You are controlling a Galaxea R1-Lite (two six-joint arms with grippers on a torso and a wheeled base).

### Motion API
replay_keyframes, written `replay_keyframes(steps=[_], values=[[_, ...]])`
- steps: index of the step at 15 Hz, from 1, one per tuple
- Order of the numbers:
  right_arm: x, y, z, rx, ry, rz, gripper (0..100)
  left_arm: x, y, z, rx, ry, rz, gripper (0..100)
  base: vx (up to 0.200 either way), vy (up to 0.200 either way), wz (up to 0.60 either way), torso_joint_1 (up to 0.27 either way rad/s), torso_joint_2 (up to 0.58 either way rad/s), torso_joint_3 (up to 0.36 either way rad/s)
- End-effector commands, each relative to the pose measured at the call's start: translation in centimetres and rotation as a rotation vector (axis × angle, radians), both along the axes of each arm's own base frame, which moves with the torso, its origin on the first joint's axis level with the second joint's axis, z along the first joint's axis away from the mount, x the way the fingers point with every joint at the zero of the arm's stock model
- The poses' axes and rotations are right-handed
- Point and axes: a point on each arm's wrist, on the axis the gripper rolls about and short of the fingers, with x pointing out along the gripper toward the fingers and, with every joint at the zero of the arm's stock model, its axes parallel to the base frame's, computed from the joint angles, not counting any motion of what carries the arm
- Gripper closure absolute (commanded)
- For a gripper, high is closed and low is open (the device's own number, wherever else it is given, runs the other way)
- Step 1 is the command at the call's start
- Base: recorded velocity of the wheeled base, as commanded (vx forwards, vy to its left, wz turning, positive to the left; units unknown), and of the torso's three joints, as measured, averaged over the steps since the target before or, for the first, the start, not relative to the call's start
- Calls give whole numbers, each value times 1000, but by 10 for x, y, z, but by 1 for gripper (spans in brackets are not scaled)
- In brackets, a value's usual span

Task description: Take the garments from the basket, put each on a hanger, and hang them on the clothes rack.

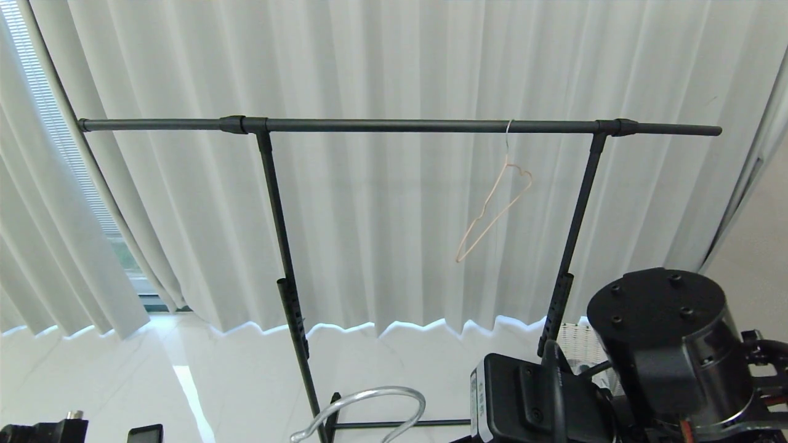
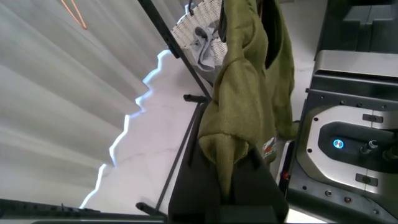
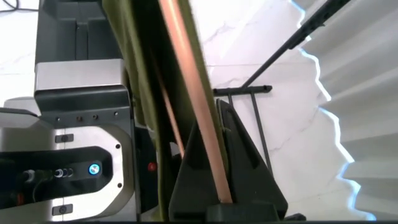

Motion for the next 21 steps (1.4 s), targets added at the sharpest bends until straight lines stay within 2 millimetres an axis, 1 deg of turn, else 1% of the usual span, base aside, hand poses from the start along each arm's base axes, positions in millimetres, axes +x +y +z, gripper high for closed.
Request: replay_keyframes(steps=[1, 2, 5, 8, 11, 12, 16, 19, 21], values=[[1, -2, 2, 5, -5, -5, 100, 0, 0, -1, 6, 2, -1, 100, 0, 0, 0, 0, 0, 0], [0, -2, 2, 7, -9, -3, 100, 0, 0, -1, 6, 3, 1, 0, 0, 0, 0, 0, 0, 0], [0, -7, 7, 19, -41, 5, 100, 3, 2, -3, 12, 4, 34, 0, 0, 0, 0, 0, 0, 0], [2, -17, 12, 17, -51, -16, 100, 8, 8, -6, 15, 11, 103, 0, 0, 0, 0, 0, 0, 0], [7, -29, 21, 46, -98, -44, 100, 11, 20, -19, 44, 39, 199, 0, 0, 0, 0, 0, 0, 0], [9, -34, 25, 58, -108, -58, 100, 11, 25, -27, 62, 54, 227, 0, 0, 0, 0, 0, 0, 0], [4, -47, 38, 111, -136, -70, 100, 16, 47, -54, 127, 132, 442, 0, 0, 0, 0, 0, 0, 0], [0, -51, 39, 125, -131, -48, 100, 21, 58, -61, 143, 171, 575, 0, 0, 0, 0, 0, 0, 0], [-1, -52, 40, 135, -130, -33, 100, 24, 59, -62, 147, 189, 594, 0, 0, 0, 0, 0, 0, 0]])
